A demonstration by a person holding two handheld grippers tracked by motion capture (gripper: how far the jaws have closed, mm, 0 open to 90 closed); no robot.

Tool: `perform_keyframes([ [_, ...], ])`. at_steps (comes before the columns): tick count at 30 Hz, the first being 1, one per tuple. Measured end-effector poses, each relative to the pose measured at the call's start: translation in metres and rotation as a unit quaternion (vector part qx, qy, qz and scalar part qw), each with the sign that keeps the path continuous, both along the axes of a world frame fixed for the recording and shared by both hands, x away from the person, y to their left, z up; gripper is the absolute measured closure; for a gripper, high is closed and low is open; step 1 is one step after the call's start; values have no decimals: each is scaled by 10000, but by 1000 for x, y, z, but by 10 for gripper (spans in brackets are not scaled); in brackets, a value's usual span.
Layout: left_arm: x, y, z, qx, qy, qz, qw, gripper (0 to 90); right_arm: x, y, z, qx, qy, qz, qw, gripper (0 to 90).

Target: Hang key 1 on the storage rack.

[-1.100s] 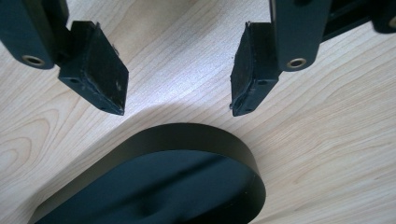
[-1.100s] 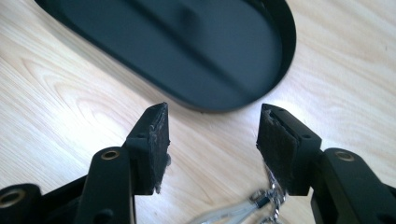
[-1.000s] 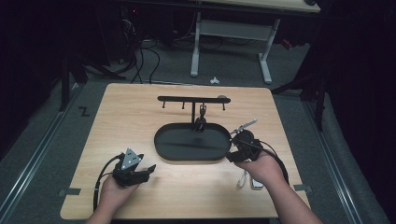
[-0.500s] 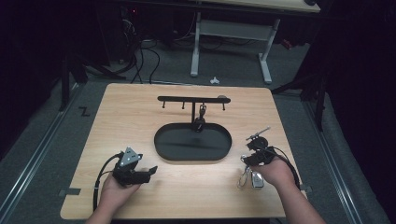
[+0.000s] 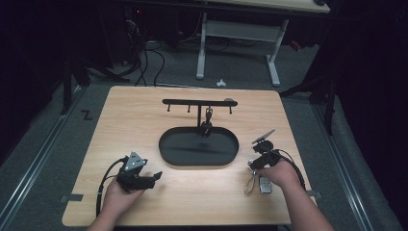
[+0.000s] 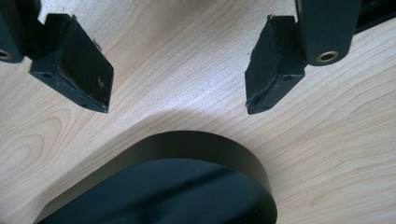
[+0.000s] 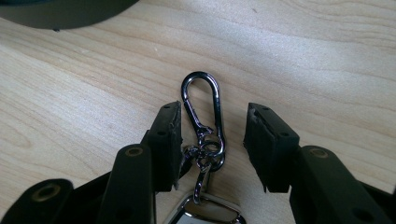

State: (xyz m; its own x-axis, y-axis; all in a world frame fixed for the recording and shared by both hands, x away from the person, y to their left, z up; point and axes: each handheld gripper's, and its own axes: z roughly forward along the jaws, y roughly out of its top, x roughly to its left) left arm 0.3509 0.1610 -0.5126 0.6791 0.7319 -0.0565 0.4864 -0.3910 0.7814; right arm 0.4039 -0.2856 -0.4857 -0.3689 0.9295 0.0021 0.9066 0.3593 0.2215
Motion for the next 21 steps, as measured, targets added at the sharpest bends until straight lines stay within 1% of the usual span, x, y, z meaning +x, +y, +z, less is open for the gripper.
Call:
perform_keyframes([
  [1,0,0,0,9,-8,-16,10000,241,0,1,-1,21,17,-35,10000,570],
  [2,-1,0,1,6,-8,-46,10000,242,-1,1,-2,13,19,-5,10000,574],
  [3,-1,0,2,-49,-15,-43,10000,244,-1,2,-4,-31,29,25,10000,580],
  [4,-1,0,2,-108,-21,-27,9999,247,-2,3,-4,-67,-19,12,10000,582],
  [5,-1,1,3,-132,-25,-23,9999,247,-2,3,-4,-42,-32,-5,10000,588],
  [6,-1,1,3,-134,-27,-29,9999,248,-2,3,-4,-89,-43,-15,10000,597],
  [7,-2,0,3,-108,-33,-38,9999,248,-3,2,-5,-44,-87,13,10000,599],
  [9,-2,-1,2,-48,-39,-63,10000,248,-4,2,-5,-80,-93,7,9999,604],
  [13,-2,0,1,-93,-15,-37,9999,248,-5,3,-4,-79,-62,18,9999,624],
  [15,-2,0,1,-78,-15,-59,10000,248,-6,3,-4,-54,-48,25,10000,645],
  [19,-2,-1,1,-99,-9,-43,9999,248,-7,3,-4,-90,-41,90,9999,732],
  [21,-2,-1,1,-49,13,-72,10000,249,-8,4,-4,-89,-72,93,9999,737],
])
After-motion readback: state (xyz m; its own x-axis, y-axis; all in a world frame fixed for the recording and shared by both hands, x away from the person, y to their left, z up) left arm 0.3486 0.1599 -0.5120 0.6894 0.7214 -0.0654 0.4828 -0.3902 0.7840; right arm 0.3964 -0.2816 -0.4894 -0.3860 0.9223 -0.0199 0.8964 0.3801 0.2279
